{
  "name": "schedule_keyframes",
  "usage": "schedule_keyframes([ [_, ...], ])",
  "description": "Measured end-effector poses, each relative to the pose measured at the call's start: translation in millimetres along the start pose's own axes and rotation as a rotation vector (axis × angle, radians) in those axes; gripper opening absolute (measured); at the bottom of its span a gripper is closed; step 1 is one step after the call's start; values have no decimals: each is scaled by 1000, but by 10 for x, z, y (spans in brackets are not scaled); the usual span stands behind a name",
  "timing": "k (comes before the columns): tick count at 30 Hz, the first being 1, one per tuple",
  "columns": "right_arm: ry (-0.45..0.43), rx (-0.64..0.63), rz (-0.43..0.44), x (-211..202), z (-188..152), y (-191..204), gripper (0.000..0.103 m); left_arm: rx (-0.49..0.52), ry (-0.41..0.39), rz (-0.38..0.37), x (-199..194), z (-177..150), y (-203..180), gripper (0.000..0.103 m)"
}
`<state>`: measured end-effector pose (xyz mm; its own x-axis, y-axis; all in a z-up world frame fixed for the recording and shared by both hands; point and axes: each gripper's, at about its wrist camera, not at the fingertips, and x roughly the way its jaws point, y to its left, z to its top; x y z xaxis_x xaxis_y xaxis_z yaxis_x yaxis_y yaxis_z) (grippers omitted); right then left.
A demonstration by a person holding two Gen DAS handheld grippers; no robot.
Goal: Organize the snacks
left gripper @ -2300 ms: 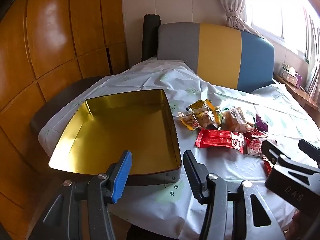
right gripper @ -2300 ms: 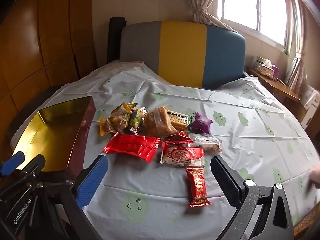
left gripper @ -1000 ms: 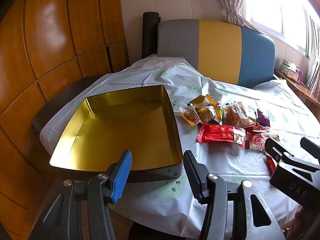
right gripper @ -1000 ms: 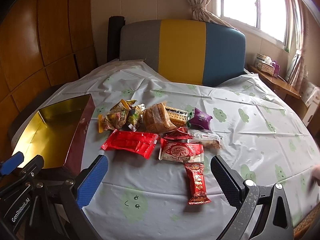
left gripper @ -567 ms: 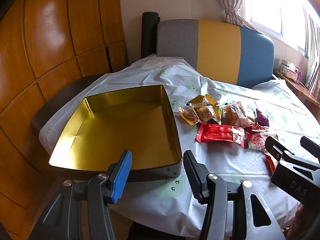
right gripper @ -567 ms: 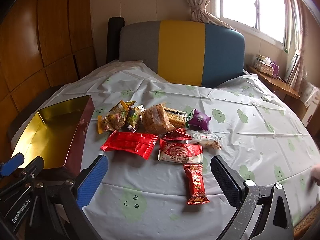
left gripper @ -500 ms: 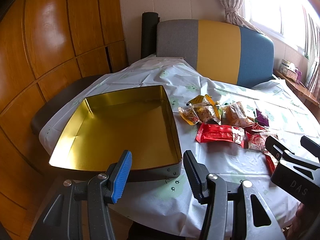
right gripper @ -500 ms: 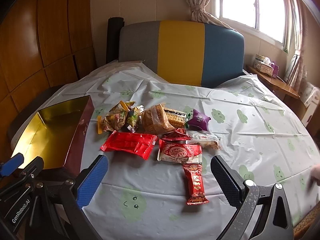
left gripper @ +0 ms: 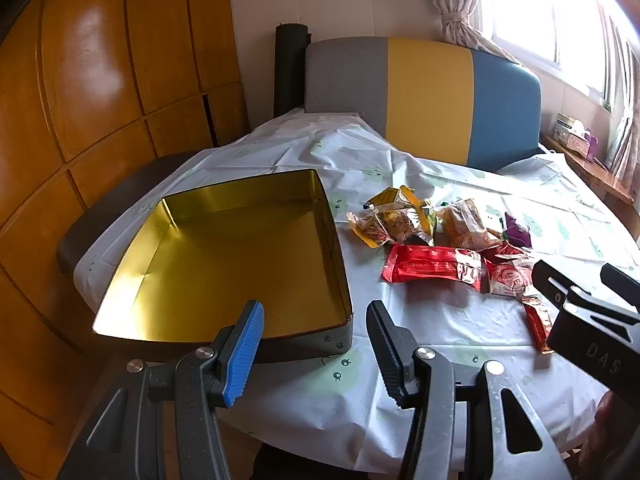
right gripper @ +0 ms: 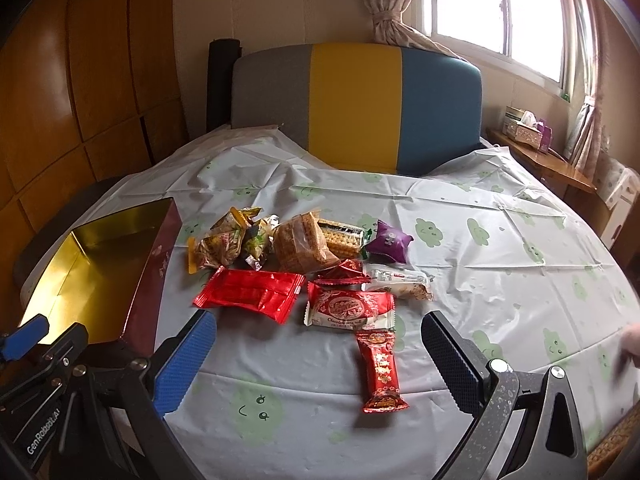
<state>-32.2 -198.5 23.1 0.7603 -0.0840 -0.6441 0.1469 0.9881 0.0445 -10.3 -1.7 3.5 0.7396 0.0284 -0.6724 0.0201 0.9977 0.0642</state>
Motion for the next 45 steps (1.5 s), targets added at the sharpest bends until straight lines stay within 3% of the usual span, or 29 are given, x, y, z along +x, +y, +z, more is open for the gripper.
schedule_keyframes([
  [9, -11, 31, -4, 16, 57, -161, 103, 10, 14, -25, 22, -10, -30, 54],
  [13, -33, 73, 37, 2, 159, -364, 103, 25, 26, -59, 42, -9, -69, 54],
  [19, 34, 213, 194, 143, 435, -984, 103, 50, 130, -302, 144, 20, -256, 61],
  [23, 73, 277, 165, 257, 540, -1423, 103, 161, 158, -365, 206, 23, -578, 61],
  [24, 84, 280, 151, 292, 550, -1510, 103, 189, 183, -412, 242, 29, -659, 61],
  [26, 114, 283, 127, 388, 558, -1680, 103, 211, 223, -491, 282, 32, -797, 61],
  [31, 166, 291, 102, 556, 467, -1944, 103, 265, 295, -589, 372, 70, -1195, 60],
  [36, 207, 325, 101, 672, 402, -2028, 95, 332, 335, -604, 508, 99, -1660, 60],
  [43, 184, 306, 117, 648, 449, -2007, 95, 351, 424, -575, 865, 5, -2127, 59],
  [45, 182, 298, 122, 648, 454, -1978, 95, 360, 434, -536, 972, -50, -2207, 50],
])
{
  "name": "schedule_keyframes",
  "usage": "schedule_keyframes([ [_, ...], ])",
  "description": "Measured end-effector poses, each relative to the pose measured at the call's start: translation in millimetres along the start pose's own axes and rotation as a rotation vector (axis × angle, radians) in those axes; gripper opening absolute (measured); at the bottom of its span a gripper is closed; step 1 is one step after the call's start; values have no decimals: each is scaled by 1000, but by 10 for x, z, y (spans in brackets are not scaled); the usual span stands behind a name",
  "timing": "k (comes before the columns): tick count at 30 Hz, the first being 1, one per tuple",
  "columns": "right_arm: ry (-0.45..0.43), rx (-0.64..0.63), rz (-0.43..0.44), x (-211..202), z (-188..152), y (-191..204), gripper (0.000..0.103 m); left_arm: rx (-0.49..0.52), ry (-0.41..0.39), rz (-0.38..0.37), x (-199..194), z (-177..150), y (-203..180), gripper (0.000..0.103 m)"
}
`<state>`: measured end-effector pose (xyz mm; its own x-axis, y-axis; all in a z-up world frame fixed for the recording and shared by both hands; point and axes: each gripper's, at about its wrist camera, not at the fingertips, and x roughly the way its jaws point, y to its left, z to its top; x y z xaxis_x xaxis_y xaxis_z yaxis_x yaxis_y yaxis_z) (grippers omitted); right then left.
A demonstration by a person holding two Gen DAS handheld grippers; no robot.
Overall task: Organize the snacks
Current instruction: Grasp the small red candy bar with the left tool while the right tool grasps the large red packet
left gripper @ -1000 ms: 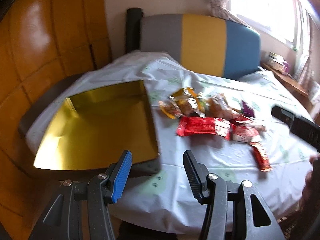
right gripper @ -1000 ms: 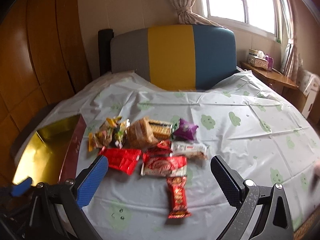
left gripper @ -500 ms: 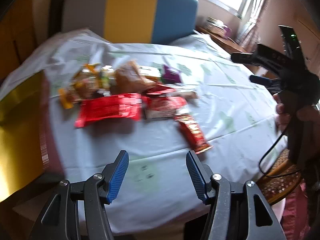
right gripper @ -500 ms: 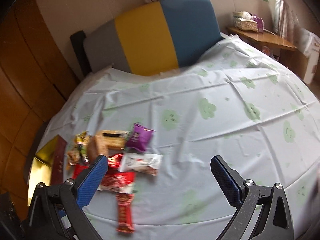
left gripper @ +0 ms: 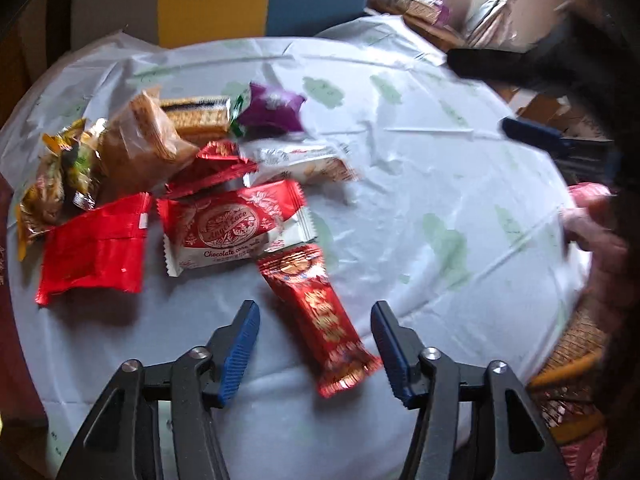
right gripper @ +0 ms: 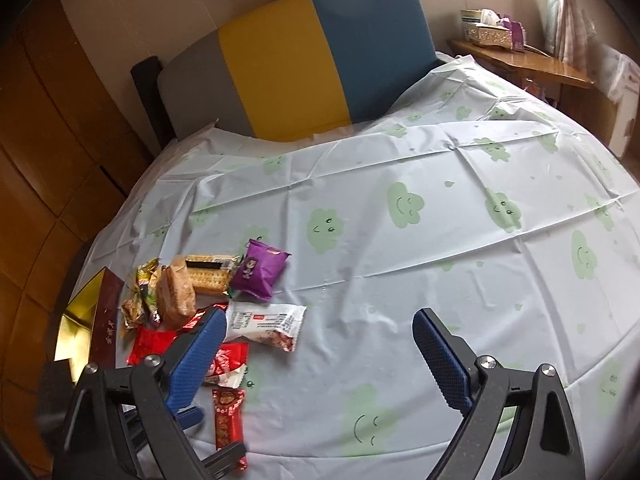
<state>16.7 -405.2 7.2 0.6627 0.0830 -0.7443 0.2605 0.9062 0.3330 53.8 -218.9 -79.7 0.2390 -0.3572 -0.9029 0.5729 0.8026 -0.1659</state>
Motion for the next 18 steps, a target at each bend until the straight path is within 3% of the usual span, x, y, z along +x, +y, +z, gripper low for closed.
schedule_keyframes([
  [1, 0, -10, 3, -2, -5, 18, 93, 16, -15, 21, 18, -3, -22, 43],
  [3, 0, -37, 5, 7, -12, 70, 78, 59, -45, 59, -1, -43, -62, 24],
  [4, 9, -47, 14, 23, -18, 90, 73, 61, -59, 53, -21, -77, -41, 24],
  [6, 52, -49, 45, 82, -45, 111, 51, 62, -82, 32, -77, -161, 26, 24],
  [9, 91, -72, 53, 142, -90, 162, 40, 70, -110, 18, -187, -323, 187, 24],
  [14, 140, -162, 99, 211, -203, 354, 30, 87, -133, 53, -327, -534, 395, 24],
  [18, 218, -308, 179, 299, -381, 667, 30, 68, -139, 48, -449, -737, 603, 24],
])
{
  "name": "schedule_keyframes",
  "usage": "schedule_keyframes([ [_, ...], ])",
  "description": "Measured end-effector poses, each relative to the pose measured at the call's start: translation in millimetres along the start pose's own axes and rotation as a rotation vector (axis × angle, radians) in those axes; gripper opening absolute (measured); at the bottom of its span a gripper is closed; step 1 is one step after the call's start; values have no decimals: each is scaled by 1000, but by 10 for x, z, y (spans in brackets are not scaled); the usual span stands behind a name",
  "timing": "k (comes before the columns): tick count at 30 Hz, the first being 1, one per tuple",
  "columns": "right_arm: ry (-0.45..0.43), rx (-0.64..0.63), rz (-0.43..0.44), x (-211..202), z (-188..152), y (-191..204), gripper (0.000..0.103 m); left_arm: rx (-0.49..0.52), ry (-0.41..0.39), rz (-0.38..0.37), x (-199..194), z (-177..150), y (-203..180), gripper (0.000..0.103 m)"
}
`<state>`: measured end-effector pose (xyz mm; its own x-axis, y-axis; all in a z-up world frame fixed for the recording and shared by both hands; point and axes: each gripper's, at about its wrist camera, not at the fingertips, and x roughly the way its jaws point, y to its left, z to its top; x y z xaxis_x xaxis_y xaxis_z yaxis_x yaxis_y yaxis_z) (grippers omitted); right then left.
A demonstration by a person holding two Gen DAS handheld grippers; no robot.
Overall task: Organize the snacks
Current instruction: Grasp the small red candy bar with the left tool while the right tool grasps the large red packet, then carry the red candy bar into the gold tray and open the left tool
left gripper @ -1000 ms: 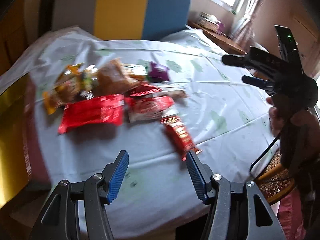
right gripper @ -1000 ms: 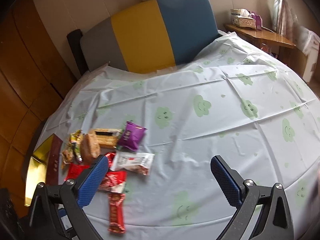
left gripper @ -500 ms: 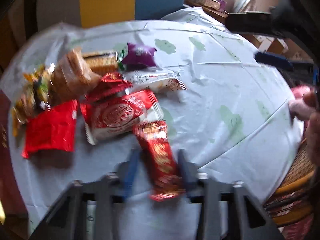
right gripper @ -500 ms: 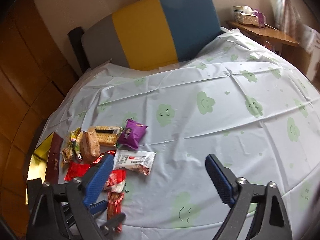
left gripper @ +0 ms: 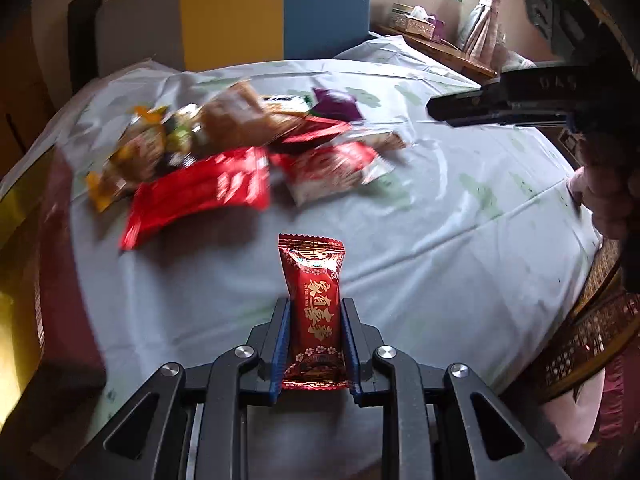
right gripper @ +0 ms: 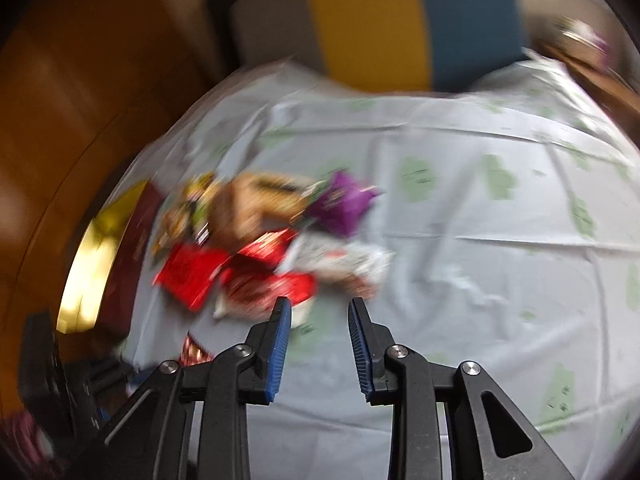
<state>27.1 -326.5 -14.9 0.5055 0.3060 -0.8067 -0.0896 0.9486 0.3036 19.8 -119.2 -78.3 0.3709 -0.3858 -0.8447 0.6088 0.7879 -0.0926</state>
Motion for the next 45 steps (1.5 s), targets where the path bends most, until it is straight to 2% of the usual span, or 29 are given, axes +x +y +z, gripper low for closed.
schedule_keyframes([
  [4, 68, -134, 64, 178, -13, 403, 30, 3, -9, 16, -87, -175, 116, 24],
  [6, 86, -209, 100, 250, 63, 639, 30, -7, -16, 9, -138, -253, 160, 24],
  [10, 136, -351, 118, 473, 263, 1053, 33, -41, -22, -9, -142, -292, 216, 24],
  [12, 177, -422, 110, 636, 379, 1224, 52, -52, -27, -18, -138, -300, 243, 24],
  [14, 204, -492, 80, 788, 470, 1383, 63, -59, -27, -22, -159, -337, 253, 24],
  [19, 301, -626, 25, 1117, 628, 1565, 80, -80, -38, -49, -169, -367, 292, 24],
  [26, 410, -702, -36, 1548, 688, 1692, 80, -101, -47, -73, -187, -405, 344, 25],
  [28, 426, -717, -65, 1624, 631, 1694, 70, -104, -48, -74, -176, -406, 348, 25],
  [29, 425, -731, -83, 1644, 591, 1695, 55, -104, -48, -73, -177, -409, 347, 25],
  [30, 399, -723, -75, 1597, 577, 1690, 48, -104, -49, -73, -178, -412, 347, 25],
  [36, 381, -627, -26, 1321, 347, 1529, 47, -110, -50, -71, -175, -411, 345, 25],
  [45, 358, -436, 1, 996, 86, 981, 48, -118, -49, -63, -167, -395, 327, 25],
])
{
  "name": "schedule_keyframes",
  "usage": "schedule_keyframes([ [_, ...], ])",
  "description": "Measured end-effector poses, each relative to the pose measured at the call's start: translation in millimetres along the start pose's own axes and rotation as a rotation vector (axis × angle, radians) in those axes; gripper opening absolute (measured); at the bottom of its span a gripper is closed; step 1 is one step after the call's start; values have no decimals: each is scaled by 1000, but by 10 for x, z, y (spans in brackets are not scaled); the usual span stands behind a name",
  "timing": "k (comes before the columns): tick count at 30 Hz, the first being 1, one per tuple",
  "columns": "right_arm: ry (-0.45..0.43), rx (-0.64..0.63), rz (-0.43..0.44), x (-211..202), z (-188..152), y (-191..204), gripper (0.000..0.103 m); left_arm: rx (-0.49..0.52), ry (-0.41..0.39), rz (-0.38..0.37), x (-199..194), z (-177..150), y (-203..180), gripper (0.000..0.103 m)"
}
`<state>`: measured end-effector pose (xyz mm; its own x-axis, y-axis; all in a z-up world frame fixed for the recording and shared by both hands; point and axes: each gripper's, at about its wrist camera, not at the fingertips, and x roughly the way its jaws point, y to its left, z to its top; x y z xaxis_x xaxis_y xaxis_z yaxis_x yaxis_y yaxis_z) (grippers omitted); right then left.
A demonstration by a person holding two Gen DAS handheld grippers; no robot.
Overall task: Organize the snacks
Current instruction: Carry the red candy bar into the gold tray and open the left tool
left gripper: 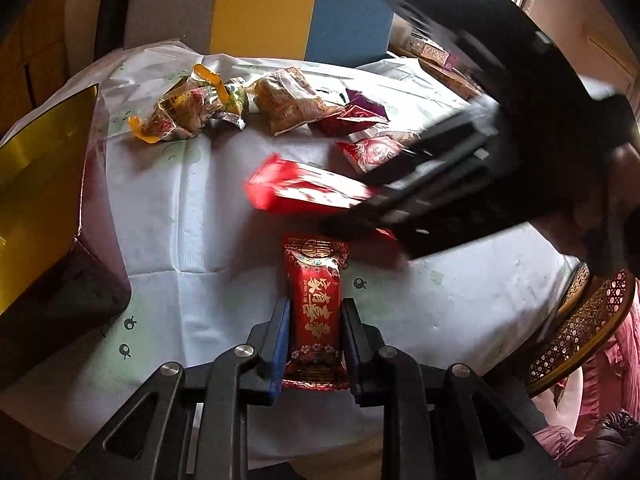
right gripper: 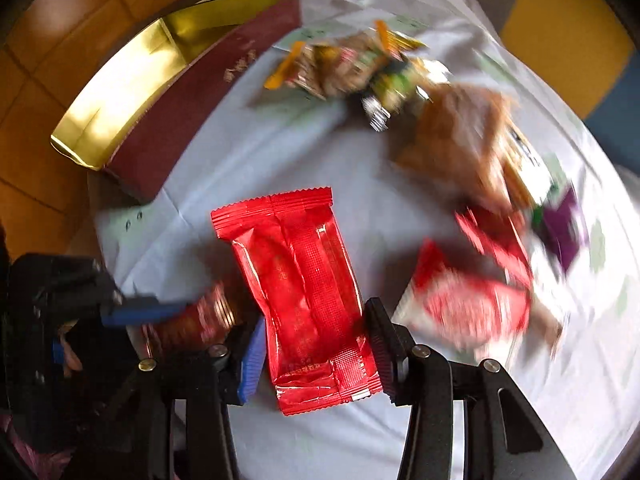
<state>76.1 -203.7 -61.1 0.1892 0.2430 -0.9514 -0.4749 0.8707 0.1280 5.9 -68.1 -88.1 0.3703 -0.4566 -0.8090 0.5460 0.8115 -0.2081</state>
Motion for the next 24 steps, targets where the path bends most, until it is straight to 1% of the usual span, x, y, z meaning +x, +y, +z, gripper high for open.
schedule_keyframes([
  [2, -24, 8, -3, -26, -103, -55, 48, 3, -2, 7, -5, 0, -14, 24],
  [4, -49, 22, -1, -25, -138, -87, 49, 5, -7, 9, -23, 10, -14, 23],
  [5, -62, 30, 0, -38, -191, -17, 49, 2, -11, 4, -40, 11, -6, 23],
  [7, -79, 34, -5, -59, -285, -28, 49, -2, -15, 1, -79, 7, 0, 22],
  [9, -97, 28, -13, -52, -308, -21, 50, 7, -40, -8, -181, 18, 15, 22],
  [11, -116, 27, -11, -6, -402, 45, 50, 9, -72, -10, -334, 49, 40, 22],
  [14, -145, 29, -5, 8, -369, 12, 50, -30, -138, -28, -637, 157, 171, 22],
  [16, -162, 23, -10, 43, -379, 11, 50, -78, -181, -16, -830, 257, 312, 22],
  [18, -176, 22, -9, 58, -437, 25, 50, -153, -220, -6, -989, 394, 537, 22],
  [19, -179, 23, -7, 27, -470, 71, 50, -184, -221, 12, -1009, 457, 636, 22],
  [20, -181, 25, -4, -16, -533, 81, 50, -236, -225, 47, -1028, 545, 801, 22],
  [21, -181, 26, -2, -85, -562, 107, 50, -277, -227, 64, -1026, 615, 937, 22],
  [23, -186, 25, -4, -97, -590, 95, 51, -370, -205, 92, -959, 758, 1246, 22],
  [24, -188, 22, -9, -122, -577, 106, 51, -398, -198, 103, -922, 817, 1367, 22],
])
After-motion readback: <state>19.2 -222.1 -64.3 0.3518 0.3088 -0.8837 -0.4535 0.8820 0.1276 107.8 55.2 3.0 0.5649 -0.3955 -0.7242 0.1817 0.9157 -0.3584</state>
